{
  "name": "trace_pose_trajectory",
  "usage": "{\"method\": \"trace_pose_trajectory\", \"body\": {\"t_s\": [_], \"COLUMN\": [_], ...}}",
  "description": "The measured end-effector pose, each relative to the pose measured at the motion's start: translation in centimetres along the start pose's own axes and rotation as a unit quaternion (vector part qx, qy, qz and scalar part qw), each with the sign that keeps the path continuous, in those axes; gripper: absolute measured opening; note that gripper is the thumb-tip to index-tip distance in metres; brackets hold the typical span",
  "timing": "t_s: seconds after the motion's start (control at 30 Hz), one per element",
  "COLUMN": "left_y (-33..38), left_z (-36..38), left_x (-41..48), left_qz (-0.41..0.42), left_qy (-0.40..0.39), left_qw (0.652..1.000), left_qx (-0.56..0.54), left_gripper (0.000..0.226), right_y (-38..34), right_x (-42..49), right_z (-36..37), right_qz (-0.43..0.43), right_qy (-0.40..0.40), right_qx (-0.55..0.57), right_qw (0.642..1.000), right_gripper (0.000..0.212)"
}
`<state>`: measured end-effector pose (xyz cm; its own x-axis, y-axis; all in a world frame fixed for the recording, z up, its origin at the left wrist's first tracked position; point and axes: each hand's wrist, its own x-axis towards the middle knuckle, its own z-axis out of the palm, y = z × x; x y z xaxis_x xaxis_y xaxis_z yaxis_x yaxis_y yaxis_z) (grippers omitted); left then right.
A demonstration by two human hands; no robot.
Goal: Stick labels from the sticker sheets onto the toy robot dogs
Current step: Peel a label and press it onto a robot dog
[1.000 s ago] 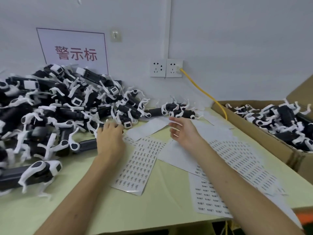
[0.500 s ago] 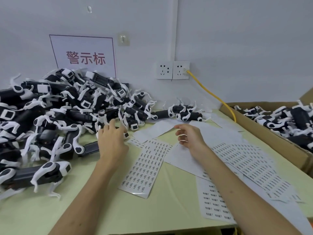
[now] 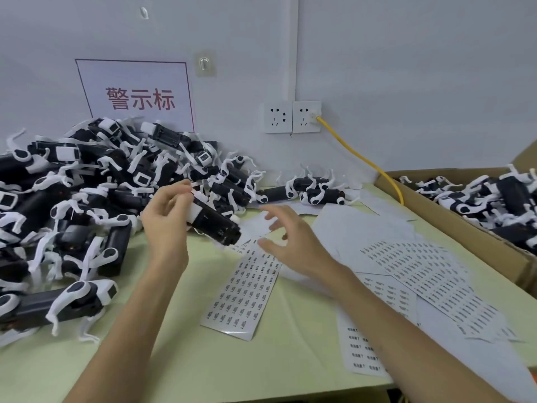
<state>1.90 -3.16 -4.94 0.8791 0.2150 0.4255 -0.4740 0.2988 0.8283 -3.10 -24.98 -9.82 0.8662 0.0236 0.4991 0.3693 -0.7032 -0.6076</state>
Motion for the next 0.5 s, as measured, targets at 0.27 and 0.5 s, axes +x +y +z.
{"method": "trace_pose_trajectory", "body": {"t_s": [0.27, 0.5], "left_y": [-1.9, -2.7], "left_z": [0.1, 0.6], "left_x": [-0.1, -0.5], "left_qz": [-0.284, -0.349], "left_qy": [-0.054, -0.117], "left_qw": [0.941, 0.904], "left_qx": [-0.174, -0.215], "left_gripper": [0.033, 0.048], "right_y": [-1.7, -1.4], "right_x": [-0.6, -0.8], "right_z": [0.5, -0.1], "right_qz": [-0.053, -0.068], "right_qy": [0.018, 0.058], "right_qx": [-0.045, -0.071], "right_qw": [0.997, 0.994], "right_gripper": [0.094, 0.087]}}
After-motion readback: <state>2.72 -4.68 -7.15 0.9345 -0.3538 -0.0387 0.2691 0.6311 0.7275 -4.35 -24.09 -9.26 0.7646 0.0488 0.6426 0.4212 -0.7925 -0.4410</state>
